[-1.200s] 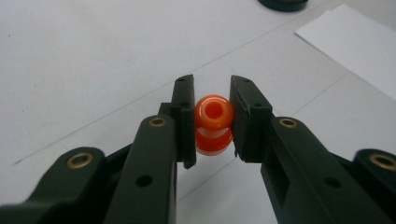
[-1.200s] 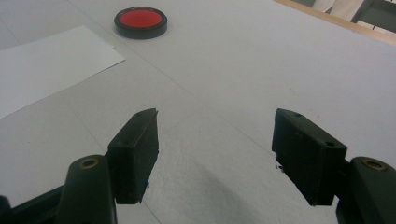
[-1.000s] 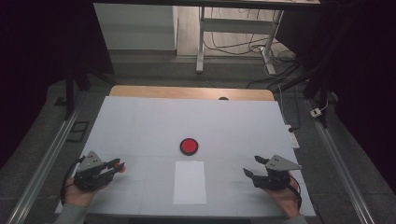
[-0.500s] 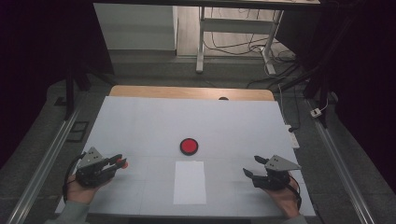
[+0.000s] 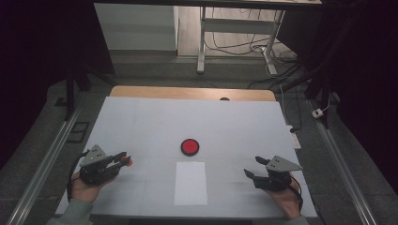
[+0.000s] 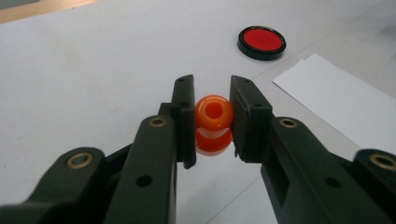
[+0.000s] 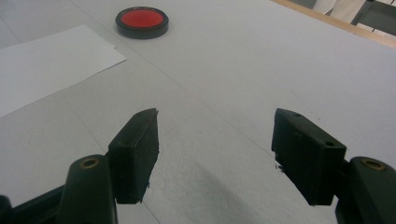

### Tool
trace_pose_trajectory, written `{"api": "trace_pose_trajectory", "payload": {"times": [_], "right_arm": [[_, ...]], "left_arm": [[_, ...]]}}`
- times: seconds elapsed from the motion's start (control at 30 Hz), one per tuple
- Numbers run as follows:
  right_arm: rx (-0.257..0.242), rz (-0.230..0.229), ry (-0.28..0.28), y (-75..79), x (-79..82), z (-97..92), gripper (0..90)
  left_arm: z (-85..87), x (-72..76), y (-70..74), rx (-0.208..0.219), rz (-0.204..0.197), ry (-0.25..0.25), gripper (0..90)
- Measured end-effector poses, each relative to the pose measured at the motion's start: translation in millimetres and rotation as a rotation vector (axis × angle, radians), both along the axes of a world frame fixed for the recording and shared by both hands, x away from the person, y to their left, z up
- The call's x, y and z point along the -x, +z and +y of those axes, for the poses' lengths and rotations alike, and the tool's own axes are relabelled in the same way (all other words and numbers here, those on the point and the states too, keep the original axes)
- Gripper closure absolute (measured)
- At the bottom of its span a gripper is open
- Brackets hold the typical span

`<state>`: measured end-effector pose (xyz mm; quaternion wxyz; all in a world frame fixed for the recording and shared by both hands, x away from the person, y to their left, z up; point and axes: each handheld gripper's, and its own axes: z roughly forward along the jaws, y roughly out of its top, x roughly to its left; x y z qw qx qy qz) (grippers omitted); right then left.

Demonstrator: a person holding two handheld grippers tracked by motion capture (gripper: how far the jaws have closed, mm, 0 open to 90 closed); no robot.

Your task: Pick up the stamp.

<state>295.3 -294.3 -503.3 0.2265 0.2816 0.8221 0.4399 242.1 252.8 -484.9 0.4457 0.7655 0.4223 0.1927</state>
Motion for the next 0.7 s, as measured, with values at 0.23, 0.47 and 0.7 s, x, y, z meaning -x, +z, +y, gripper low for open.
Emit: {"api": "trace_pose_trajectory", "payload": {"times": [0.23, 0.47, 0.7], "right_arm": [[-0.005, 0.001, 0.004, 0.3, -0.1, 0.4, 31.7], [-0.001, -0.003, -0.003, 0.4, 0.1, 0.7, 31.7], [-0.007, 0.001, 0.005, 0.1, -0.1, 1.1, 31.8]], "left_arm": [[-6.0, -6.1, 4.6, -0.002, -0.006, -0.022, 72.2], [-11.9, -9.7, 9.1, 0.005, -0.013, -0.042, 72.2], [-17.9, -12.4, 11.0, 0.006, -0.012, -0.058, 72.2]]}}
